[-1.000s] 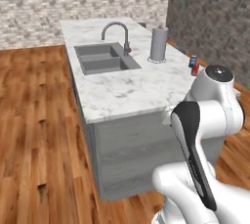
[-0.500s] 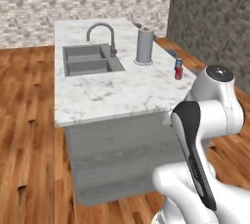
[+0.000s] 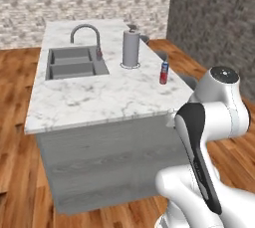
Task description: Four empty soda cans are scattered around the kitchen. Gather all the cans and cluster them next to the stove for recycling.
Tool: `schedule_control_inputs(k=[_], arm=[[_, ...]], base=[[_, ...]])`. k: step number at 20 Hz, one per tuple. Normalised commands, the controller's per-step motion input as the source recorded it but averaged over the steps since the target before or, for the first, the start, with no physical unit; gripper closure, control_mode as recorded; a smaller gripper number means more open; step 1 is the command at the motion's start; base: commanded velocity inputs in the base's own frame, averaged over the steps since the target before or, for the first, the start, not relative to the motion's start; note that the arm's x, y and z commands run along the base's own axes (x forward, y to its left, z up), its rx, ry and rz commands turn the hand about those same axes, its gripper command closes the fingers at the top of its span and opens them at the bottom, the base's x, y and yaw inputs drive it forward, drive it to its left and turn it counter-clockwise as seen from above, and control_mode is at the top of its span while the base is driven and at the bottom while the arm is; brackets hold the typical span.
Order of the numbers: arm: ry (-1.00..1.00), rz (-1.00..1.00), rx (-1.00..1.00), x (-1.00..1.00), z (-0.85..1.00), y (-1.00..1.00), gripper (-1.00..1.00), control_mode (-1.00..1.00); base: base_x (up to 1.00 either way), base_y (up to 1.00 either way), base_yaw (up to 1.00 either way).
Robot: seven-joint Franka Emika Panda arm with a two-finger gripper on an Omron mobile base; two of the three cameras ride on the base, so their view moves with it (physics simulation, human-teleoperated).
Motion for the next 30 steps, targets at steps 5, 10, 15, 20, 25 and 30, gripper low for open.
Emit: schedule_control_inputs(k=[5, 10, 15, 20, 25, 30], arm=[[0.0, 0.0, 0.0, 0.0, 0.0, 0.0, -1.0, 1.0], [0.0, 0.0, 0.0, 0.0, 0.0, 0.0, -1.0, 1.0], [0.0, 0.0, 0.0, 0.0, 0.0, 0.0, -1.0, 1.0], [0.0, 0.0, 0.0, 0.0, 0.0, 0.0, -1.0, 1.0], [0.0, 0.0, 0.0, 0.0, 0.0, 0.0, -1.0, 1.0], [0.0, 0.0, 0.0, 0.0, 0.0, 0.0, -1.0, 1.0]], base=[[0.59, -0.38, -0.01], [0.64, -0.36, -0.05], [0.32, -0.37, -0.01], [0.08, -0.35, 0.0], [0.16, -0.41, 0.0], [0.27, -0.44, 0.01]])
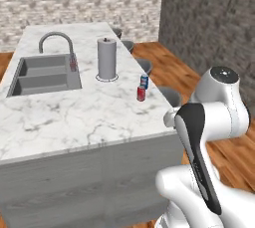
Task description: Four empty soda cans are scattered around the kitchen. Gather all the cans and cluster them next to the stove for recycling.
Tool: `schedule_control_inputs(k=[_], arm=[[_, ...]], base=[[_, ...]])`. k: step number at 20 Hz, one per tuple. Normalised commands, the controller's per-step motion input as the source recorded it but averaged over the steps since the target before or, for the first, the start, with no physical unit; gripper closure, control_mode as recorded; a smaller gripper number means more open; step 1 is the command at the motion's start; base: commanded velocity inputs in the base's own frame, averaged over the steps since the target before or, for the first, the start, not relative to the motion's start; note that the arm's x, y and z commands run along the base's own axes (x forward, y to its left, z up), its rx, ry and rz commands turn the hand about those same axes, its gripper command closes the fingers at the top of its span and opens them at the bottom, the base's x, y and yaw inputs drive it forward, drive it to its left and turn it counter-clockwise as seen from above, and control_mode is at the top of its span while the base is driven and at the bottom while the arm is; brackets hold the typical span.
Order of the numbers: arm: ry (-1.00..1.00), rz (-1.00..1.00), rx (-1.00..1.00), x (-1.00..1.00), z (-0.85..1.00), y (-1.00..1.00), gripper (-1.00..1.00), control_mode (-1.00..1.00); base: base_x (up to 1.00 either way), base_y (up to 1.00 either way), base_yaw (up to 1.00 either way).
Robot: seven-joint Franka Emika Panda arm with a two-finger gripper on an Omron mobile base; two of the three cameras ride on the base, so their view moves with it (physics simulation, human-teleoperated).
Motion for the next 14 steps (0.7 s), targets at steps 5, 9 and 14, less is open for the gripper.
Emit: schedule_control_inputs(k=[5, 9, 14], arm=[[0.0, 0.0, 0.0, 0.0, 0.0, 0.0, -1.0, 1.0], [0.0, 0.0, 0.0, 0.0, 0.0, 0.0, -1.0, 1.0], [0.0, 0.0, 0.0, 0.0, 0.0, 0.0, -1.0, 1.0]], base=[[0.55, -0.4, 0.03], [0.56, -0.25, 0.06], [0.44, -0.14, 0.05]])
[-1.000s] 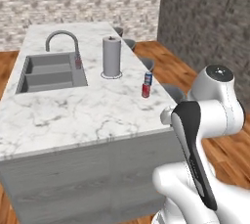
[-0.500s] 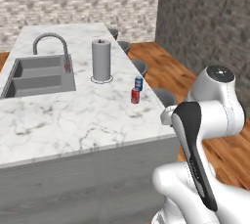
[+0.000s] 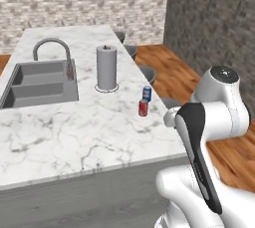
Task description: Four empty soda cans are scattered around the kitchen. Gather all the cans and cluster them next to the stove for recycling.
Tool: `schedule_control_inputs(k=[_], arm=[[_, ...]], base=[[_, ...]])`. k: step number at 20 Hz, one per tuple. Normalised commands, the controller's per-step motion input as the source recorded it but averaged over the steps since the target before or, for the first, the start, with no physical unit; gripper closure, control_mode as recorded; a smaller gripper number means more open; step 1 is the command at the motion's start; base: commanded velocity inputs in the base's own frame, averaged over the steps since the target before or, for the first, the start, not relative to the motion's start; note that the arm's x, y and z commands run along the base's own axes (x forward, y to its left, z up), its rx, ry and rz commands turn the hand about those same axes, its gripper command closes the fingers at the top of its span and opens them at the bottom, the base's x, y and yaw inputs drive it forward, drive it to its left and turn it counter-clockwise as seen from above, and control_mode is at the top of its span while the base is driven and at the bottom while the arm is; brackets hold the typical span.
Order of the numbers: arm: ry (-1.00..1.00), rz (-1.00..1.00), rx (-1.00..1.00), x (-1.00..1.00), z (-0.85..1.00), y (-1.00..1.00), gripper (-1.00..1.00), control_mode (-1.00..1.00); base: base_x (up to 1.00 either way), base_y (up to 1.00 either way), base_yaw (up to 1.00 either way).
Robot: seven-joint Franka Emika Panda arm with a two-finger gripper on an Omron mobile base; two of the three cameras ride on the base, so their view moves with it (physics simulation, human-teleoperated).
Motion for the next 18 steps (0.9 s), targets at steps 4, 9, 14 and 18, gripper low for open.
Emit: schedule_control_inputs(k=[4, 9, 14, 18], arm=[[0.0, 0.0, 0.0, 0.0, 0.0, 0.0, -1.0, 1.0], [0.0, 0.0, 0.0, 0.0, 0.0, 0.0, -1.0, 1.0], [0.0, 0.0, 0.0, 0.0, 0.0, 0.0, -1.0, 1.0], [0.02, 0.01, 0.0, 0.13, 0.01, -0.02, -1.0, -1.0]], base=[[0.44, -0.03, 0.06], [0.42, -0.04, 0.06], [0.39, -0.03, 0.06], [0.34, -0.01, 0.05]])
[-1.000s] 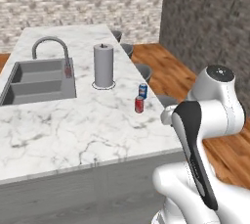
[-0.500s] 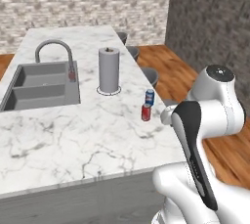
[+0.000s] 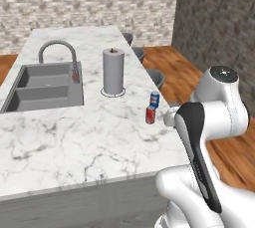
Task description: Four empty soda cans are scattered around the kitchen. Gather all the cans and cluster them next to the stove for recycling.
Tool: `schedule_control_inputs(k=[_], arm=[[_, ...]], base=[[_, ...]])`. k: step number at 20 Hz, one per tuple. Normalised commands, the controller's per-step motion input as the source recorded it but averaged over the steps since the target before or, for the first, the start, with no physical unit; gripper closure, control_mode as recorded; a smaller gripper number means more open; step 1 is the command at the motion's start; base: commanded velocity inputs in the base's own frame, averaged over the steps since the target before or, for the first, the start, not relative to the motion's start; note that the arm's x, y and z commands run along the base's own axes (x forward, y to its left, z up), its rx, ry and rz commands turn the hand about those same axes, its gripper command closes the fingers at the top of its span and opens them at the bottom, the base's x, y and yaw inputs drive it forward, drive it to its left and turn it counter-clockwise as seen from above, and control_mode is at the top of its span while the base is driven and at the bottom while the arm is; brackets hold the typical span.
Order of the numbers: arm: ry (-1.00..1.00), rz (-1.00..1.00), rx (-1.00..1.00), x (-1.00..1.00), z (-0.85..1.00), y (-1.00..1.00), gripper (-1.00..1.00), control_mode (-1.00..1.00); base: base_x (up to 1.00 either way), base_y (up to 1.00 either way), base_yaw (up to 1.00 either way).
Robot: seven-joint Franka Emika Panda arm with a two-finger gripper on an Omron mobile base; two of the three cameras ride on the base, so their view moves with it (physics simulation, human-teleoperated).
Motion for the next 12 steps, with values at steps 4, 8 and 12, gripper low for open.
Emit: schedule_control_inputs(k=[4, 8, 12], arm=[[0.09, 0.02, 0.01, 0.47, 0.1, -0.14, -1.0, -1.0], [0.1, 0.01, 0.01, 0.5, 0.03, -0.11, -1.0, -1.0], [0.12, 0.0, 0.0, 0.57, 0.0, 0.0, -1.0, -1.0]], base=[[0.0, 0.0, 0.0], [0.0, 0.0, 0.0], [0.0, 0.0, 0.0]])
